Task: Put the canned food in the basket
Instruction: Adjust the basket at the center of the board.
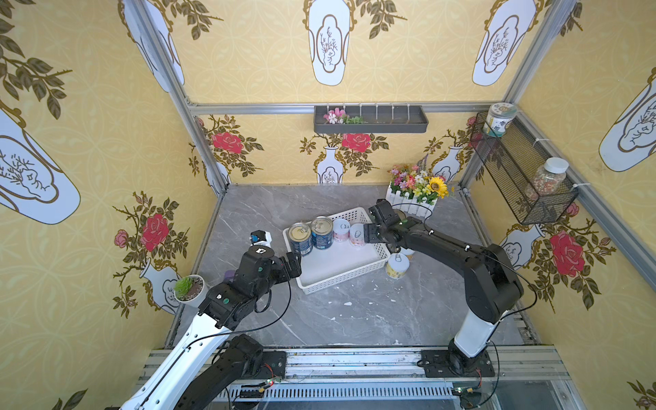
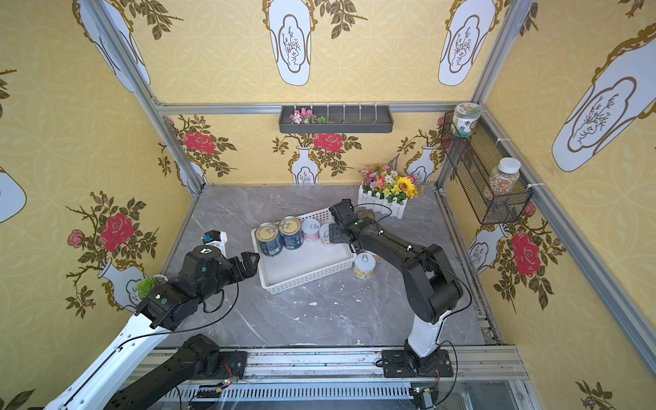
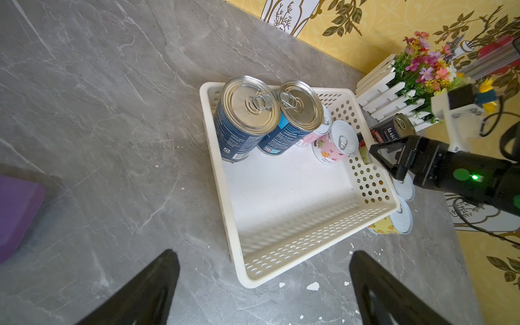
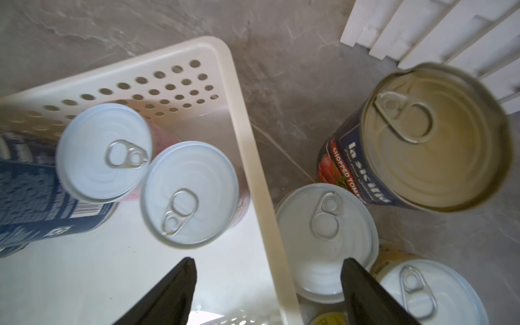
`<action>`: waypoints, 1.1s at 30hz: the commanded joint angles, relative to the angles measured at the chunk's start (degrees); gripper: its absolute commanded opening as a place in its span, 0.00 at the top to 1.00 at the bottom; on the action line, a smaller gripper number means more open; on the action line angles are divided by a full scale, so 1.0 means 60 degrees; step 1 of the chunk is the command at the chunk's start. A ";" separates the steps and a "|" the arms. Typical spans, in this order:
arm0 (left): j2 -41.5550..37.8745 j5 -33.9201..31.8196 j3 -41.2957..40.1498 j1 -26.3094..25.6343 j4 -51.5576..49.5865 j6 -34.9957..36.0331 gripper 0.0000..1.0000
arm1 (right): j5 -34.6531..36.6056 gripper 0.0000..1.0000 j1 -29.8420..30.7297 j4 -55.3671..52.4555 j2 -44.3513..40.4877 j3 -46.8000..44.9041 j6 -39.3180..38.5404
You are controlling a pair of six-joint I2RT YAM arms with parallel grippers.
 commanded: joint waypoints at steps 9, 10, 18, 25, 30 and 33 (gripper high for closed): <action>0.0112 0.0005 0.0023 -0.0003 0.0079 0.0065 0.00 | -0.0609 0.66 -0.0063 -0.0694 0.0442 0.0412 0.0081; 0.0112 -0.0001 0.0012 0.0001 0.0072 0.0070 0.00 | -0.0627 0.69 -0.0063 -0.0720 0.0420 0.0371 0.0110; 0.0002 0.0024 0.0021 0.0001 0.0085 0.0067 0.00 | -0.0640 0.90 -0.0022 -0.0801 -0.0258 -0.0537 0.0701; 0.0002 0.0022 0.0009 0.0001 0.0073 0.0059 0.00 | -0.0621 0.93 0.0187 -0.0767 -0.1088 -0.1424 0.1154; -0.0015 -0.0013 0.0013 -0.0003 0.0079 0.0056 0.00 | -0.0364 0.87 0.0173 -0.0849 -0.1381 -0.1599 0.1185; 0.0002 0.0003 0.0016 0.0001 0.0077 0.0056 0.00 | -0.0532 0.49 0.0219 -0.0701 -0.1427 -0.1616 0.1010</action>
